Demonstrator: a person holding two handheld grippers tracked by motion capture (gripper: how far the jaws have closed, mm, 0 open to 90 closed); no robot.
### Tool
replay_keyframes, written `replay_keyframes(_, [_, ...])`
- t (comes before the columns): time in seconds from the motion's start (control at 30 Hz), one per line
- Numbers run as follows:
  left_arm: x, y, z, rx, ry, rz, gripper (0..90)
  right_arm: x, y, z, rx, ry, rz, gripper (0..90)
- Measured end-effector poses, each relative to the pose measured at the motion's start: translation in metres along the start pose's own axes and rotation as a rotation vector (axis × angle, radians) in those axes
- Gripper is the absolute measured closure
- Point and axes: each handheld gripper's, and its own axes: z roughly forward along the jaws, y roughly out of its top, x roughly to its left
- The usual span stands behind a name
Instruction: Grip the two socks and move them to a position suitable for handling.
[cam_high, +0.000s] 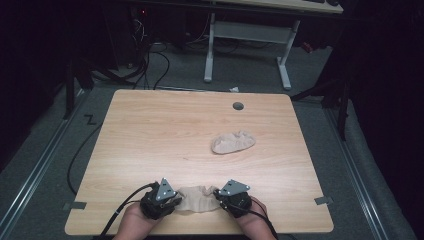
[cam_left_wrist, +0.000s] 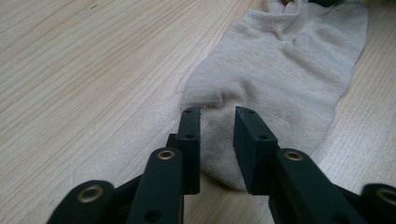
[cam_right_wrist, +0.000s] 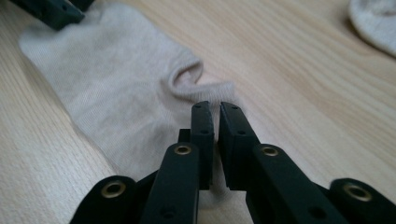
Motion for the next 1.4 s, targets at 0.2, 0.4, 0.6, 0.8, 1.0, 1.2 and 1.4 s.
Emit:
replay_keyframes(0.2, [0.011,0.002,-0.015,-0.069,0.021,-0.037,64.6,-0.008,0.003,-0.010,-0.073,-0.017,0.049,75.9])
replay_keyframes(0.4, [0.044,-0.007,-0.039,-0.162,0.053,-0.139,59.7,-0.026,0.004,-0.012,-0.107,-0.044,0.116,70.4])
replay_keyframes(0.6, [0.055,-0.012,-0.032,-0.144,0.063,-0.163,59.0,-0.063,0.021,-0.006,-0.113,-0.117,0.177,87.1])
replay_keyframes(0.8, [0.053,-0.011,-0.032,-0.135,0.062,-0.141,56.3,-0.113,0.045,0.027,-0.046,-0.203,0.256,89.7])
replay_keyframes(1.0, [0.053,-0.013,-0.035,-0.138,0.066,-0.134,54.1,-0.143,0.062,0.056,0.040,-0.268,0.266,89.5])
replay_keyframes(1.2, [0.053,-0.013,-0.035,-0.136,0.063,-0.131,53.1,-0.160,0.059,0.070,0.110,-0.286,0.295,89.6])
replay_keyframes(1.4, [0.053,-0.012,-0.033,-0.133,0.064,-0.131,53.2,-0.152,0.056,0.071,0.127,-0.256,0.274,90.0])
